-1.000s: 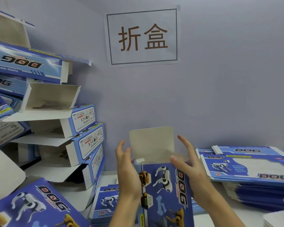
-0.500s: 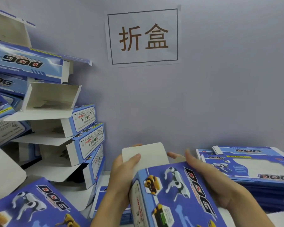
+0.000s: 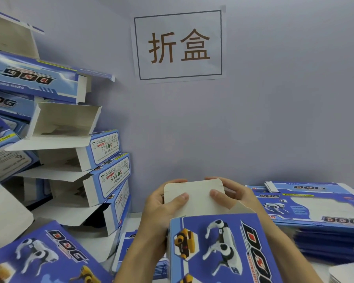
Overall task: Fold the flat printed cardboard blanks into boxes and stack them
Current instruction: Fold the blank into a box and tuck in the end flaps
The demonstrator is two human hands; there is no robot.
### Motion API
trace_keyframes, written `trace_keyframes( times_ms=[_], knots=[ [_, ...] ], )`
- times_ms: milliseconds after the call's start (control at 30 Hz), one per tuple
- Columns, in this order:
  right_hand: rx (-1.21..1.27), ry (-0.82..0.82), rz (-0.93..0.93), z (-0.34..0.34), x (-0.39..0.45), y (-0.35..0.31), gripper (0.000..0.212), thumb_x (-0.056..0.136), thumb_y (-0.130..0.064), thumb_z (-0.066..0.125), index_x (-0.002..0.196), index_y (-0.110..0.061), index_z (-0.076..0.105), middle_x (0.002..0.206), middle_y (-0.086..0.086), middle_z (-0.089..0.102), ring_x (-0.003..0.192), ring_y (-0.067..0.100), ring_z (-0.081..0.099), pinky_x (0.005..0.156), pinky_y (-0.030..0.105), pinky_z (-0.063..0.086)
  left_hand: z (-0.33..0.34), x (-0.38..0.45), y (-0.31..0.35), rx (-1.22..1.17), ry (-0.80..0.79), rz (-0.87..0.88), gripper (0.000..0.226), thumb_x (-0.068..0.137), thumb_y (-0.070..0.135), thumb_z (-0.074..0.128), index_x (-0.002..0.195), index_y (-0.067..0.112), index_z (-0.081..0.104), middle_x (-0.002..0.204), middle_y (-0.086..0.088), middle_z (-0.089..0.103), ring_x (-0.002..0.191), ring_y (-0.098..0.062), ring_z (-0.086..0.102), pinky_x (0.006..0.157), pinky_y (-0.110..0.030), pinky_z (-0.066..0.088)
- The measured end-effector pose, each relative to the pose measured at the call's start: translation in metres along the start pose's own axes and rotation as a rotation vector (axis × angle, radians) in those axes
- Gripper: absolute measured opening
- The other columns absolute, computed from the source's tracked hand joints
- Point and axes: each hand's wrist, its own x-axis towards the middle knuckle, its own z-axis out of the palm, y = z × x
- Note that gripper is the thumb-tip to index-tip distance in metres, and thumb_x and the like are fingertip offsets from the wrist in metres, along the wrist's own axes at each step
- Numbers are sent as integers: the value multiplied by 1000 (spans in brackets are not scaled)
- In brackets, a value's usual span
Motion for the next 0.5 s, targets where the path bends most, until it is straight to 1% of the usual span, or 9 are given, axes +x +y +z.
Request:
trace_keyframes(
  times_ms=[133,200,267,300,333,400,433,467,500],
  knots=[
    [16,-5,-27,2,-3,-1,35,78,-20,68,113,-14,65,85,13,76,64,27,73,49,26,55,0,-1,0,2,18,31,18,88,8,68,105,14,70,88,-12,75,72,-25,73,53,-32,58],
    [14,11,-56,2,-2,0,27,77,-18,68,103,-10,68,77,13,74,57,23,69,46,24,52,0,0,-1,4,31,38,12,87,5,68,98,10,72,91,-12,75,71,-25,73,52,-31,57],
    [0,20,-75,3,0,2,16,74,-19,68,88,-10,71,71,11,73,53,19,66,44,22,49,1,1,-2,13,38,48,5,88,2,67,91,3,70,99,-9,76,77,-23,73,54,-30,57],
    [-13,22,-79,3,1,4,14,73,-20,68,84,-12,72,71,11,73,54,19,66,44,22,50,1,2,-3,20,46,52,4,88,1,66,89,1,70,101,-7,76,80,-22,73,54,-29,57],
    [-15,23,-68,5,0,2,14,73,-21,69,85,-14,73,72,11,73,55,20,67,45,23,51,1,2,-3,26,60,56,4,88,1,66,88,1,71,100,-6,76,79,-22,73,54,-29,56],
    [-26,20,-21,3,-1,1,26,76,-26,68,101,-18,71,76,9,75,56,20,68,47,24,53,1,3,-3,30,108,66,10,87,1,69,86,9,75,87,-6,76,69,-20,72,49,-28,54],
    [-53,25,7,1,1,1,36,77,-32,66,111,-21,67,76,5,75,57,19,69,48,23,53,0,3,-2,30,144,73,14,87,3,70,85,15,76,82,-6,75,65,-20,72,47,-28,54],
    [-100,31,30,2,1,-2,46,77,-41,63,119,-22,63,75,1,75,57,15,69,49,21,53,-2,4,-2,29,183,83,16,88,5,71,85,21,75,81,-5,75,66,-21,73,47,-29,54],
    [-144,-28,23,-4,-5,-1,61,73,-55,61,123,-20,59,73,-2,74,58,11,69,51,17,52,-4,6,-2,27,228,95,17,89,8,71,87,25,74,84,-6,74,69,-23,74,48,-30,55]
  ],
)
